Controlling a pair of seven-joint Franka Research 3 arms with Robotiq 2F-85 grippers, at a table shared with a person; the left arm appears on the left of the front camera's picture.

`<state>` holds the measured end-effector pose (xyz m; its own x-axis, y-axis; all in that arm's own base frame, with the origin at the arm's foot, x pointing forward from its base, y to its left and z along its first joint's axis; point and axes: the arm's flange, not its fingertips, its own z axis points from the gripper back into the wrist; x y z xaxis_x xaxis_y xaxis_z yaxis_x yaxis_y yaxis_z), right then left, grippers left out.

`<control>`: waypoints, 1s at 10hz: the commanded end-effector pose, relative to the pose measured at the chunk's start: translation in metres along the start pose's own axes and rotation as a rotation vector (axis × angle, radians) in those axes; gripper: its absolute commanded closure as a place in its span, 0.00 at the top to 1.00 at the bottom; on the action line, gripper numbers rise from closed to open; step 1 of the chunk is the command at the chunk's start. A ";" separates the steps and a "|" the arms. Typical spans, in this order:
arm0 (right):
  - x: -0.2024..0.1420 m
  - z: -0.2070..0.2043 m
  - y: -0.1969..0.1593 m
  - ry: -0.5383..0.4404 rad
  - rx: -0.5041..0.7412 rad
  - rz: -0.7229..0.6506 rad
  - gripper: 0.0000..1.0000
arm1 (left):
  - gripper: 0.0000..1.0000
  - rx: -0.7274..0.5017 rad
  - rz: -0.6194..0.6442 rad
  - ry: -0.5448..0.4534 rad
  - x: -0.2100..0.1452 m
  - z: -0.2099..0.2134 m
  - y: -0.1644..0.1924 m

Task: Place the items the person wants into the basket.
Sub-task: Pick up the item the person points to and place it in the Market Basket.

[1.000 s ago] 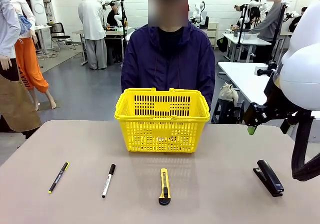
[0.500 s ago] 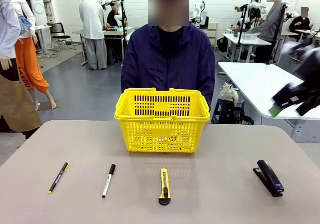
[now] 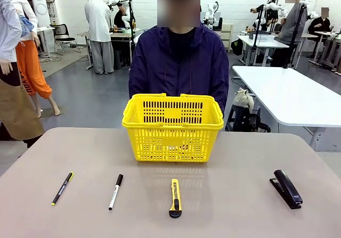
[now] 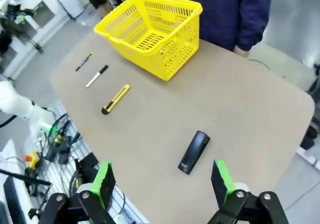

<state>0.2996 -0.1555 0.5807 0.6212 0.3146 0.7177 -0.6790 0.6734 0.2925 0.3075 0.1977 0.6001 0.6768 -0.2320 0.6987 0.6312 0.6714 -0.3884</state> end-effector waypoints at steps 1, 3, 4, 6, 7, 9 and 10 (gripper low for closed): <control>-0.011 0.013 -0.011 0.002 0.057 0.056 1.00 | 1.00 -0.011 -0.015 -0.011 -0.001 0.001 0.000; -0.033 0.030 -0.013 -0.019 0.056 0.076 1.00 | 1.00 -0.011 -0.015 -0.011 -0.001 0.001 0.000; -0.041 0.037 -0.012 -0.033 0.048 0.078 1.00 | 1.00 -0.011 -0.015 -0.011 -0.001 0.001 0.000; -0.052 0.046 -0.010 -0.070 0.042 0.074 1.00 | 1.00 -0.011 -0.015 -0.011 -0.001 0.001 0.000; -0.054 0.046 -0.009 -0.088 0.055 0.082 1.00 | 1.00 -0.011 -0.015 -0.011 -0.001 0.001 0.000; -0.055 0.052 -0.010 -0.066 0.034 0.065 1.00 | 1.00 -0.011 -0.015 -0.011 -0.001 0.001 0.000; -0.055 0.052 -0.010 -0.066 0.034 0.065 1.00 | 1.00 -0.011 -0.015 -0.011 -0.001 0.001 0.000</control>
<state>0.2516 -0.2132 0.5711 0.5528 0.3013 0.7769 -0.7242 0.6349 0.2691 0.3075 0.1976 0.6001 0.6767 -0.2324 0.6986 0.6315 0.6711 -0.3884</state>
